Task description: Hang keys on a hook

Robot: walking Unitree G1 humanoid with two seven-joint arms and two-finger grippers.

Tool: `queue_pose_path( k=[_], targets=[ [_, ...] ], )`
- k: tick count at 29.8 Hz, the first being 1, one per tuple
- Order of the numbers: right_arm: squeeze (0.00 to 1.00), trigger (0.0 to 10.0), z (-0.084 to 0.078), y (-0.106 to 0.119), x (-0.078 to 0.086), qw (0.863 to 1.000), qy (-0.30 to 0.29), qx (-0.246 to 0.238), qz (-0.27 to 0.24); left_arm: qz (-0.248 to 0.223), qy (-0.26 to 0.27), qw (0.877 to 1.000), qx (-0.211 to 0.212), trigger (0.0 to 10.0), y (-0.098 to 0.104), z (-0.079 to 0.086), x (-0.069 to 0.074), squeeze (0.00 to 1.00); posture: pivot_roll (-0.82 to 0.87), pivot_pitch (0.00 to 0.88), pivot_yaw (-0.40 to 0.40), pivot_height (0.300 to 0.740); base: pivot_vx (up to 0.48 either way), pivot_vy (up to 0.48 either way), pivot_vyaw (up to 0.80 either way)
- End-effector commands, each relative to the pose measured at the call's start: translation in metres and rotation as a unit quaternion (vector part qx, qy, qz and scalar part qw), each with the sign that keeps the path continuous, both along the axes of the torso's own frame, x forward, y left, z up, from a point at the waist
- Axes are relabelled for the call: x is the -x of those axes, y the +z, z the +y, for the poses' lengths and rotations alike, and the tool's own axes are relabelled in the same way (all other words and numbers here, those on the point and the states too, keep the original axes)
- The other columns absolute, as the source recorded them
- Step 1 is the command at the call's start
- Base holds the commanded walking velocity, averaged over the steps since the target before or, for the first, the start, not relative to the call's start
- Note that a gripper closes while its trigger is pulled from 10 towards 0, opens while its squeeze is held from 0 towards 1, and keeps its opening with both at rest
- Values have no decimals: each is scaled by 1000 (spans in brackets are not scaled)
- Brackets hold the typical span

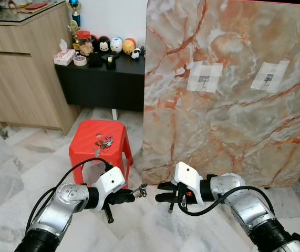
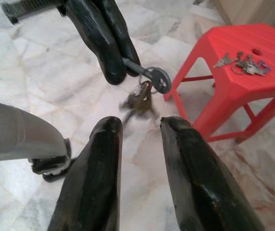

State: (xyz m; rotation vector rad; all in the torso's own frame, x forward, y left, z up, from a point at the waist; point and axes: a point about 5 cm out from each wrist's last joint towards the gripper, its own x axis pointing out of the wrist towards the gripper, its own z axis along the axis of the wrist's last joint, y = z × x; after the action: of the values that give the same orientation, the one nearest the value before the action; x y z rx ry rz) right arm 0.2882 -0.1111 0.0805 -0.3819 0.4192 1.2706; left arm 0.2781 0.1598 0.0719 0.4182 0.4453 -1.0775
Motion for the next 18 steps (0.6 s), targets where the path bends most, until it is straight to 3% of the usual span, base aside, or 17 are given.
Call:
queue_pose_path(
  k=[1, 4, 5, 6, 7, 8, 9, 10, 13, 14, 16, 17, 18],
  targets=[
    [0, 10000, -11, -4, -7, 999, -25, 43, -20, -5, 9, 999, -44, 0, -4, 6, -3, 0, 37, 0, -96, 740, 0, 0, 0],
    [0, 10000, -19, -6, -14, 996, -65, 50, -29, -11, 41, 996, -73, 0, -9, 14, -5, 0, 41, 0, -91, 740, 0, 0, 0],
    [0, 10000, -30, -8, -22, 989, -129, 54, -39, -24, 88, 991, -98, 2157, -14, 24, -7, 0, 43, 0, -87, 740, 0, 0, 0],
    [0, 10000, -30, -8, -22, 989, -129, 54, -39, -24, 88, 991, -98, 2157, -14, 24, -7, 0, 43, 0, -87, 740, 0, 0, 0],
    [0, 10000, -42, -12, -29, 978, -197, 58, -46, -39, 128, 985, -110, 10000, -18, 32, -9, 0, 42, 0, -85, 740, 0, 0, 0],
    [0, 10000, -51, -16, -32, 967, -246, 59, -44, -44, 159, 980, -109, 10000, -20, 36, -9, 0, 42, 0, -80, 740, 0, 0, 0],
    [0, 10000, -51, -16, -32, 967, -246, 59, -44, -44, 159, 980, -109, 10000, -20, 36, -9, 0, 42, 0, -80, 740, 0, 0, 0],
    [0, 10000, -56, -18, -34, 958, -277, 60, -43, -46, 179, 977, -109, 10000, -21, 39, -9, 0, 42, 0, -76, 740, 0, 0, 0],
    [0, 10000, -84, -40, -30, 907, -415, 70, -10, -43, 307, 949, -61, 10000, -30, 54, -10, 0, 47, 0, -66, 740, 0, 0, 0],
    [0, 10000, -95, -58, -19, 880, -467, 84, 23, -30, 373, 924, -79, 10000, -46, 70, -4, 0, 47, 0, -66, 740, 0, 0, 0],
    [0, 10000, -101, -77, -4, 859, -500, 97, 56, -7, 353, 917, -188, 10000, -71, 85, 15, 0, 43, 0, -58, 740, 0, 0, 0],
    [0, 10000, -103, -86, 4, 853, -506, 111, 67, 12, 298, 917, -265, 10000, -87, 89, 31, 0, 44, 0, -57, 740, 0, 0, 0],
    [0, 10000, -105, -102, 21, 841, -516, 136, 94, 48, 183, 908, -373, 10000, -112, 97, 64, 0, 44, 0, -51, 740, 0, 0, 0]
  ],
)
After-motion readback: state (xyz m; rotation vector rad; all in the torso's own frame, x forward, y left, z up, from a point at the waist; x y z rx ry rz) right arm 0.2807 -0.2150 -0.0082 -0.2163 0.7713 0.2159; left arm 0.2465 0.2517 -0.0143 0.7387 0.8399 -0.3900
